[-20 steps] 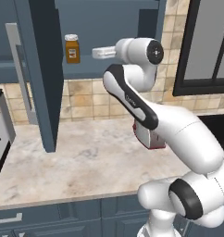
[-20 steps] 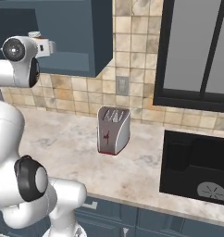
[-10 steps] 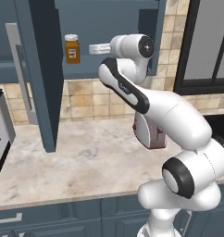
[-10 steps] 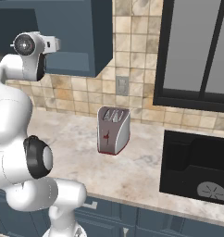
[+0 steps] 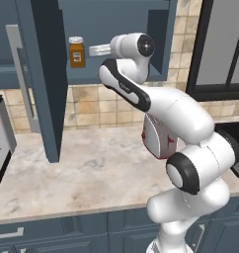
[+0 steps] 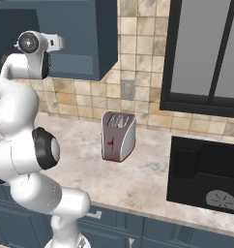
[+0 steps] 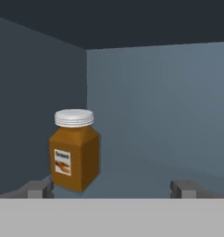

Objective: Collect the turmeric, ketchup, and shaker from the cabinet and place them next to the stove.

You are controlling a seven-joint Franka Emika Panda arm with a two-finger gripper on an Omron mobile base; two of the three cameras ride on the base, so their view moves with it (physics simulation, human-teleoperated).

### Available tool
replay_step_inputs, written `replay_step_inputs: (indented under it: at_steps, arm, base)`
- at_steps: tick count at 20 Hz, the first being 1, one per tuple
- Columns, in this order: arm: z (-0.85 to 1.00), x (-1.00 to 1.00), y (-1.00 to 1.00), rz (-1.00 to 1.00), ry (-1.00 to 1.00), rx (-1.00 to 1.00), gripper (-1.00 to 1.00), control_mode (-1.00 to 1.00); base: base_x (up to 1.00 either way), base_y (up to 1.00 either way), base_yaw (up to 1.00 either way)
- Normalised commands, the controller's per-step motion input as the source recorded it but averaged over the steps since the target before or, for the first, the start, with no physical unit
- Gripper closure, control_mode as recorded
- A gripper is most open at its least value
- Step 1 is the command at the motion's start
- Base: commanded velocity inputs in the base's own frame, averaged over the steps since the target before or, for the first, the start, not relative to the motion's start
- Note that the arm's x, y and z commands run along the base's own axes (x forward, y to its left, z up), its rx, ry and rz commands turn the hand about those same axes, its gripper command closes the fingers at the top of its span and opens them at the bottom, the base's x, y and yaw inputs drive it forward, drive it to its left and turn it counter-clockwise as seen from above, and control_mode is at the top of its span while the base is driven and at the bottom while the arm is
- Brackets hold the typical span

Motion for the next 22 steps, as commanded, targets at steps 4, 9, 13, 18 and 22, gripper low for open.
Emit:
replay_step_inputs:
  at_steps: [4,9,13,18,22]
  arm:
    - [0.00,-0.02,0.23,0.05,-0.05,-0.08,-1.00,-1.00]
    - [0.00,-0.10,0.21,0.08,-0.13,-0.09,-1.00,-1.00]
    - [0.00,0.00,0.23,0.01,-0.10,-0.04,-1.00,-1.00]
    - [0.01,0.08,0.17,0.00,-0.07,0.00,-1.00,-1.00]
    - [0.00,0.21,0.08,0.00,0.00,0.00,-1.00,-1.00]
  base:
    - [0.00,0.00,0.00]
    - [0.00,0.00,0.00]
    - [0.00,0.00,0.00]
    - [0.00,0.00,0.00]
    - [0.00,0.00,0.00]
